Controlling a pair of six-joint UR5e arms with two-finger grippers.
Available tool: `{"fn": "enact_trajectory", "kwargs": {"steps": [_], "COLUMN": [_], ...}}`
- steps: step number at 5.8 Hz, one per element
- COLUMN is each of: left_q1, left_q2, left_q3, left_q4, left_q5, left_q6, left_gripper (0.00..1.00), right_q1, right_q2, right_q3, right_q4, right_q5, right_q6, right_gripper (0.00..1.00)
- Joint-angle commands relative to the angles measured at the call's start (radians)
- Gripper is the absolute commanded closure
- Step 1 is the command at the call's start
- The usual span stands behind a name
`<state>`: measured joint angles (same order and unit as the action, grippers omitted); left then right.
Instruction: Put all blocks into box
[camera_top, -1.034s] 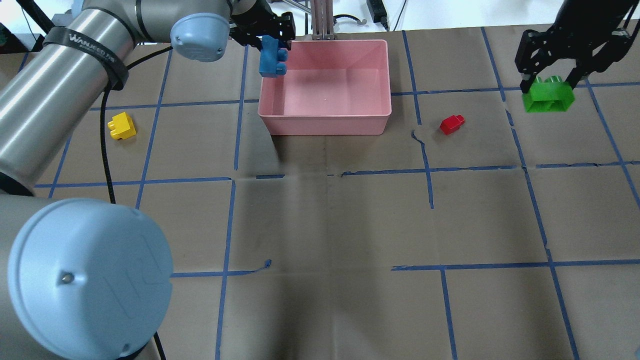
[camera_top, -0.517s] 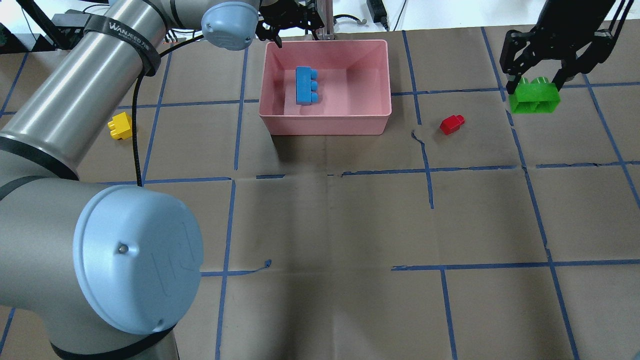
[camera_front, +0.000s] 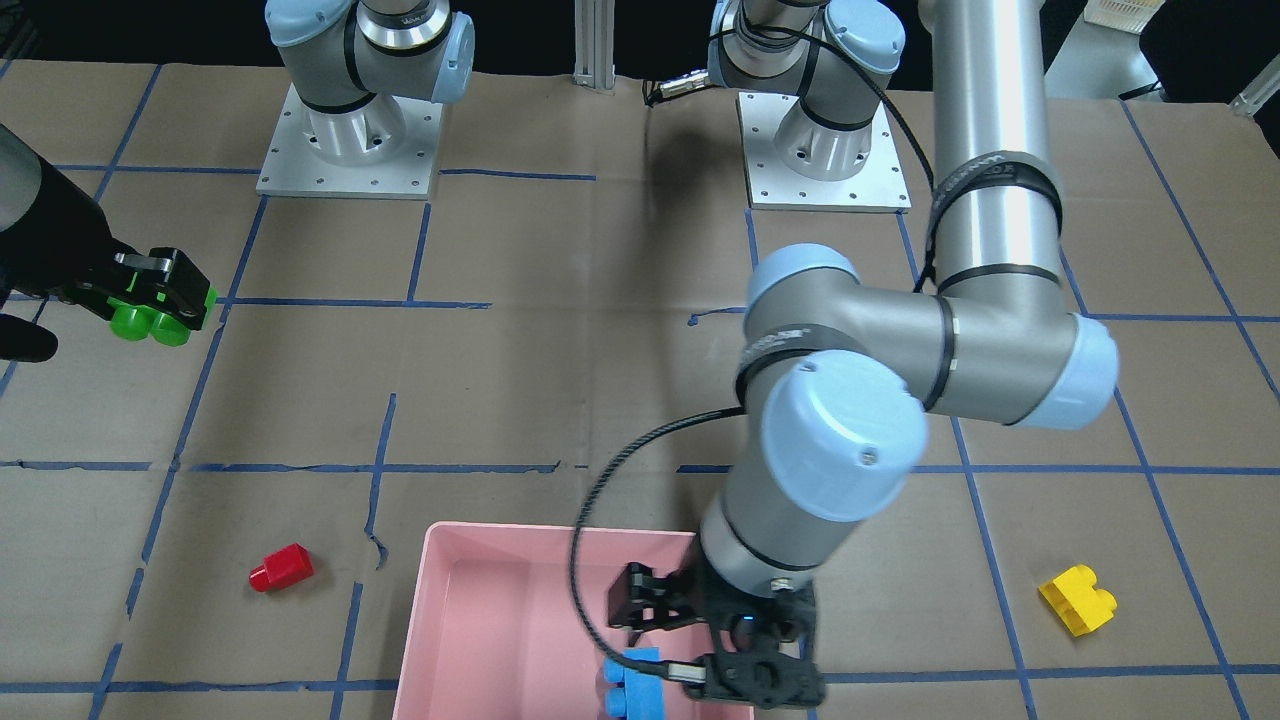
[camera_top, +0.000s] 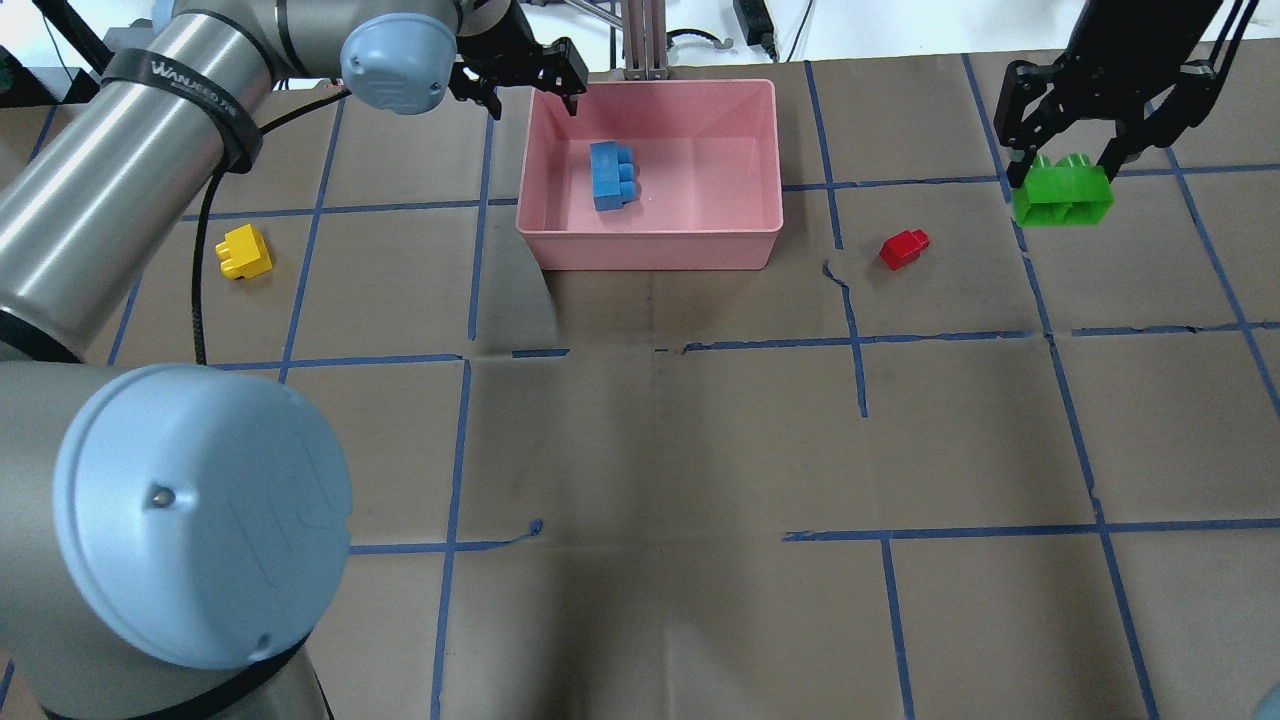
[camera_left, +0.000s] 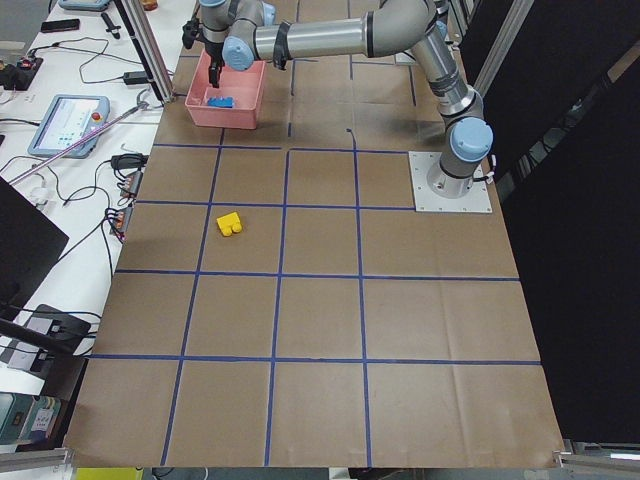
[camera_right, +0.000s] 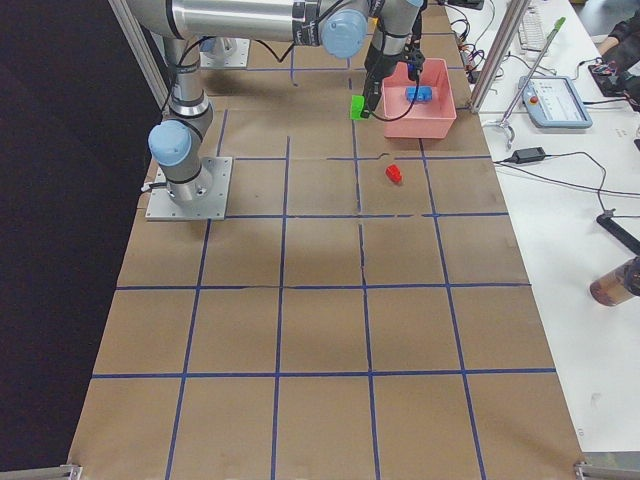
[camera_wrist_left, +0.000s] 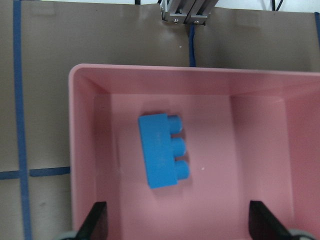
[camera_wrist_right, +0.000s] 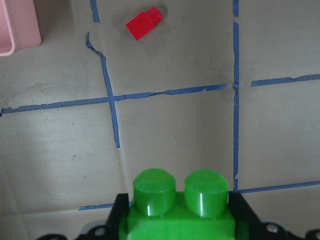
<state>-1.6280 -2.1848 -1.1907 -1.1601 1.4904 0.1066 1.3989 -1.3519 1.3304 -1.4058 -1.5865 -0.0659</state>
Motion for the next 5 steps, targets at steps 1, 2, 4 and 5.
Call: {"fn": "enact_trajectory", "kwargs": {"steps": [1, 2, 4, 5], "left_q1": [0.185, 0.312, 0.460, 0.480], "left_q2": [0.144, 0.164, 0.123, 0.073], "left_q3": [-0.230, -0.292, -0.302, -0.282], "left_q4": [0.025, 0.025, 0.043, 0.056], "left_q5": [0.085, 0.077, 0.018, -0.071], "left_q6": [0.296, 0.321, 0.128, -0.063], "left_gripper": [0.01, 0.01, 0.01, 0.01], "right_q1": [0.055, 0.154, 0.311, 0.352], "right_q2": [0.095, 0.170, 0.344, 0.449], "right_q3": [-0.020, -0.095, -0.281, -0.380], "right_q4": [-0.144, -0.156, -0.180, -0.227], "right_q5": [0.060, 0.060, 0.072, 0.074], "right_q6": [0.036, 0.137, 0.288, 0.332], "right_gripper": [0.54, 0.54, 0.54, 0.54]}}
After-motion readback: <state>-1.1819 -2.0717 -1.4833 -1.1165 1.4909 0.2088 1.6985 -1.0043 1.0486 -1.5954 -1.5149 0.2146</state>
